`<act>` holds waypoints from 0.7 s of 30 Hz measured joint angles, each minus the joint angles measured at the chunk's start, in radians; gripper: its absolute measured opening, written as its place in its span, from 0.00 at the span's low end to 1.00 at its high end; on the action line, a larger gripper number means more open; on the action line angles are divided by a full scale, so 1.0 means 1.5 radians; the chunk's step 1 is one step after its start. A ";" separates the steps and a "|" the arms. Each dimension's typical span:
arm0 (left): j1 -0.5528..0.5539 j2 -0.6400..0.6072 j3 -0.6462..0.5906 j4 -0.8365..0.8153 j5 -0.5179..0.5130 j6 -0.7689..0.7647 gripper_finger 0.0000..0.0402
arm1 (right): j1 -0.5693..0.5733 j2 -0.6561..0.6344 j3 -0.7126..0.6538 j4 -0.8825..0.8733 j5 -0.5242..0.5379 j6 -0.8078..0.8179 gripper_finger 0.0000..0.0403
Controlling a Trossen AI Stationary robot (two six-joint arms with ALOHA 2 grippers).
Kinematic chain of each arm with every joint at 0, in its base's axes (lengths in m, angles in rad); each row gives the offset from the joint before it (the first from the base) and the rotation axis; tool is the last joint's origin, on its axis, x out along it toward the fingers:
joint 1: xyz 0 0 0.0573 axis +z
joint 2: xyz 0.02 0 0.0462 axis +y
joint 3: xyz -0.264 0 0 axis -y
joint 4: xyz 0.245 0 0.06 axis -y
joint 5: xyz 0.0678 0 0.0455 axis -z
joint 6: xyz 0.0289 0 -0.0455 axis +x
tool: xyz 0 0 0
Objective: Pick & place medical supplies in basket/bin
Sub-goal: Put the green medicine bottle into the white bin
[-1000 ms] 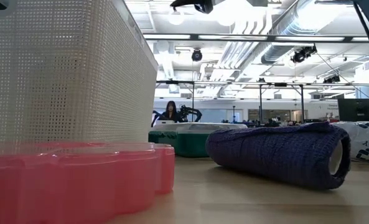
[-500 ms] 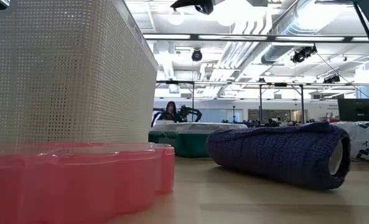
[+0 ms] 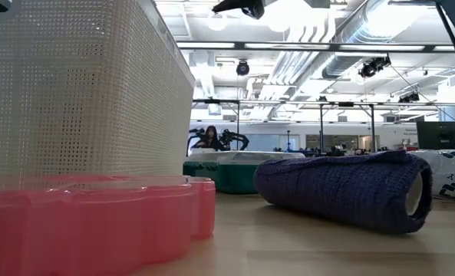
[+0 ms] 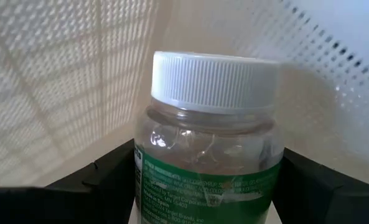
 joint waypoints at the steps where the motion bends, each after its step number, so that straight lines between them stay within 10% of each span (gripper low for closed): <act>1: 0.000 0.004 0.000 0.007 0.000 0.009 0.82 | 0.000 0.000 0.000 -0.003 0.000 0.000 0.64; 10: 0.000 -0.032 0.000 0.016 0.033 0.048 0.82 | -0.004 0.006 0.000 -0.009 0.054 -0.012 0.64; 21: 0.000 -0.213 0.000 0.016 0.030 0.122 0.82 | 0.003 0.017 -0.149 0.272 -0.090 0.054 0.64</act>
